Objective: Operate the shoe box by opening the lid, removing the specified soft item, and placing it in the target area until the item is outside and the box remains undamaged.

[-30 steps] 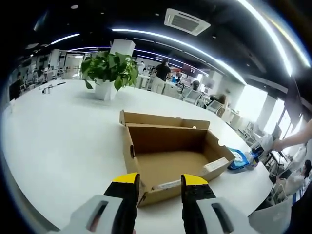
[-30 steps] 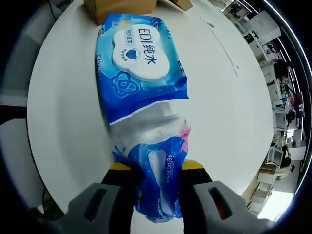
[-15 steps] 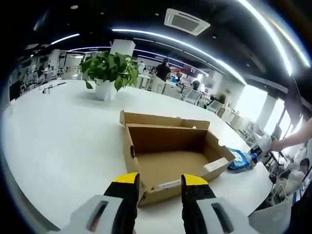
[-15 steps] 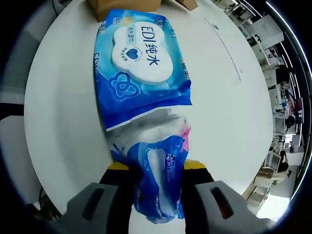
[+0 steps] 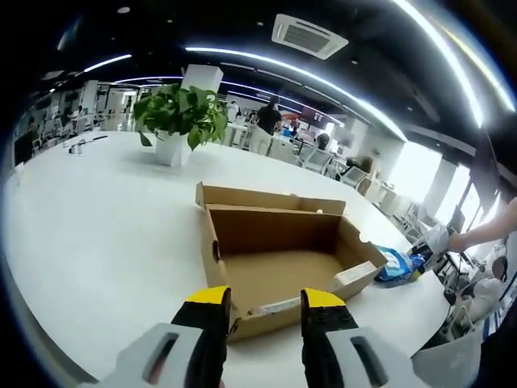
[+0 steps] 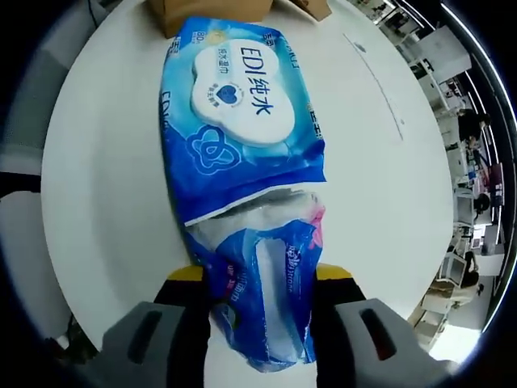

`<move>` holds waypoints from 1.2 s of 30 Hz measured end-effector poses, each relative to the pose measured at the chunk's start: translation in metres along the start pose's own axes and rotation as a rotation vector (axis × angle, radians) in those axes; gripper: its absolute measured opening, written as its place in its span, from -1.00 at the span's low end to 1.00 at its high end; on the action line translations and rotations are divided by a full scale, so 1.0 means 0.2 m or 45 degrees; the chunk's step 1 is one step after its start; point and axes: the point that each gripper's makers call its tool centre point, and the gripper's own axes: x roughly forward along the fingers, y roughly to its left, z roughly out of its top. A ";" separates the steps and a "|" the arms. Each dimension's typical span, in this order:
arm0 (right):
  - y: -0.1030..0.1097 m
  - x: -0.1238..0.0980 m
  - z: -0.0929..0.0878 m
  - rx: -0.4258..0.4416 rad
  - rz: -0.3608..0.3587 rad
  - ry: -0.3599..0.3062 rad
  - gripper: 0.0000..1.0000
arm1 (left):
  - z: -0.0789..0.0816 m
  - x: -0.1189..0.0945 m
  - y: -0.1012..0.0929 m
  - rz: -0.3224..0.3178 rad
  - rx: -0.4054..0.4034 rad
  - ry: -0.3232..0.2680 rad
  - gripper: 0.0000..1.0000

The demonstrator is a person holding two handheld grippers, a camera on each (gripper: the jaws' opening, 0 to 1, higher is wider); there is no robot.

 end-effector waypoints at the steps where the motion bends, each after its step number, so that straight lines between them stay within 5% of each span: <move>1: 0.00 -0.01 0.00 0.016 -0.002 -0.004 -0.10 | 0.00 0.00 0.00 -0.002 -0.004 0.000 -0.30; 18: -0.02 -0.16 -0.03 0.125 -0.055 -0.070 -0.15 | 0.00 0.00 -0.01 -0.028 -0.021 -0.007 -0.30; 24: 0.02 -0.19 -0.05 0.355 -0.065 -0.127 -0.17 | 0.01 0.00 0.00 -0.026 -0.048 -0.015 -0.30; 36: 0.08 -0.29 -0.04 0.608 -0.108 -0.234 -0.18 | 0.00 0.00 -0.02 -0.056 -0.071 -0.016 -0.30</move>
